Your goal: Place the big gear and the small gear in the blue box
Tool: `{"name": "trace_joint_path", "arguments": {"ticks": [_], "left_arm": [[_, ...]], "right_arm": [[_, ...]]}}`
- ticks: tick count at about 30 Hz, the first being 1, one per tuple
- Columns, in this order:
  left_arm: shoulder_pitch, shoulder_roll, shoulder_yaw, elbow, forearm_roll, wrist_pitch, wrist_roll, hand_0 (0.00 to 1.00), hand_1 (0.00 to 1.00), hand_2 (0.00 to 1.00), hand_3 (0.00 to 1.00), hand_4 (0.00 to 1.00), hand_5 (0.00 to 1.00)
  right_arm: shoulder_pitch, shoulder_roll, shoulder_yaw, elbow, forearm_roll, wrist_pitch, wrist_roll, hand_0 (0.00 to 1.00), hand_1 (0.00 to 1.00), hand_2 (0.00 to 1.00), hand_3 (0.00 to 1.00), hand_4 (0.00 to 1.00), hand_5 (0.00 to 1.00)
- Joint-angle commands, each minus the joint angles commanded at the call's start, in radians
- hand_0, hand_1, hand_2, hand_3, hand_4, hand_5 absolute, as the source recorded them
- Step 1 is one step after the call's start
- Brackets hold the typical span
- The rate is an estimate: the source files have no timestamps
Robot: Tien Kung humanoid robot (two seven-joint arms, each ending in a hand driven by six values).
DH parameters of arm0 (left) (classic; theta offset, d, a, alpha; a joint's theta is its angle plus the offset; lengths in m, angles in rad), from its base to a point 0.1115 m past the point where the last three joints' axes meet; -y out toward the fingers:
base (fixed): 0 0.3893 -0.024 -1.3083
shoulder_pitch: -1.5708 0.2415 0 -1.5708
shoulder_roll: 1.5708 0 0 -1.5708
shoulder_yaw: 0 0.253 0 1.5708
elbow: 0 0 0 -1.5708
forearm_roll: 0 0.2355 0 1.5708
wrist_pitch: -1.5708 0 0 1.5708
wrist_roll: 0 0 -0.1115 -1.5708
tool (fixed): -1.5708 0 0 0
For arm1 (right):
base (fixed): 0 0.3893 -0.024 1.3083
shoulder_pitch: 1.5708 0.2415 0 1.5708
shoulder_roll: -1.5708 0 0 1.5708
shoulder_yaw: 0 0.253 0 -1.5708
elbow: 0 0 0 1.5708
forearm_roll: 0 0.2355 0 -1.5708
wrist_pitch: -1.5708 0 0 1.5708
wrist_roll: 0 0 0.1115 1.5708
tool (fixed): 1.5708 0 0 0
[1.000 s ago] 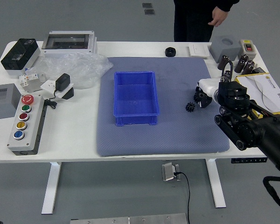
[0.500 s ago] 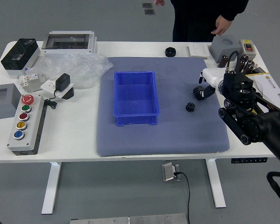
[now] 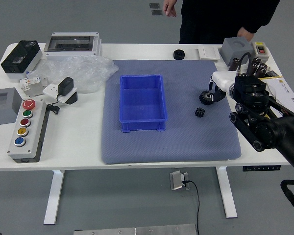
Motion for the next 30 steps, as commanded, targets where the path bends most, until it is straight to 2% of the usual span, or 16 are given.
{"name": "trace_joint_path", "arguments": {"ticks": [3, 4, 9, 10, 11, 15, 16, 30], "left_arm": [[0.001, 0.001, 0.000, 0.000, 0.000, 0.000, 0.000, 0.824, 0.787, 0.780, 0.762, 0.664, 0.378], [0.001, 0.001, 0.000, 0.000, -0.001, 0.000, 0.000, 0.824, 0.786, 0.779, 0.761, 0.663, 0.378], [0.000, 0.003, -0.004, 0.000, 0.000, 0.001, -0.001, 0.824, 0.786, 0.779, 0.761, 0.663, 0.378], [0.000, 0.004, -0.005, 0.000, 0.001, 0.001, -0.001, 0.824, 0.786, 0.780, 0.761, 0.663, 0.378], [0.000, 0.004, -0.005, 0.000, 0.001, 0.001, -0.002, 0.824, 0.786, 0.780, 0.761, 0.663, 0.378], [0.001, 0.004, -0.005, 0.000, 0.003, 0.000, -0.001, 0.824, 0.786, 0.780, 0.761, 0.663, 0.378], [0.001, 0.003, -0.005, 0.000, 0.004, 0.000, -0.001, 0.824, 0.786, 0.779, 0.760, 0.663, 0.377], [0.000, -0.002, -0.007, 0.000, 0.019, -0.003, 0.001, 0.824, 0.787, 0.780, 0.759, 0.662, 0.377]], "right_arm": [[-0.001, -0.004, 0.007, 0.038, -0.002, 0.033, -0.018, 0.638, 0.584, 0.668, 0.671, 0.590, 0.198], [-0.001, -0.006, 0.008, 0.050, -0.002, 0.043, -0.023, 0.703, 0.671, 0.757, 0.816, 0.702, 0.281], [0.004, -0.008, 0.009, 0.079, 0.002, 0.077, -0.032, 0.703, 0.671, 0.757, 0.816, 0.702, 0.281], [0.005, -0.007, 0.008, 0.078, 0.003, 0.081, -0.032, 0.832, 0.772, 0.850, 0.901, 0.764, 0.318], [0.005, -0.007, 0.007, 0.076, 0.004, 0.083, -0.033, 0.832, 0.772, 0.850, 0.901, 0.764, 0.318], [0.008, 0.000, 0.001, 0.054, 0.006, 0.084, -0.032, 0.832, 0.772, 0.850, 0.901, 0.764, 0.318], [0.010, 0.003, -0.002, 0.043, 0.006, 0.082, -0.031, 0.839, 0.794, 0.882, 0.913, 0.772, 0.311], [0.024, 0.051, -0.006, -0.089, -0.006, 0.034, -0.003, 0.822, 0.781, 0.871, 0.895, 0.777, 0.295]]}}
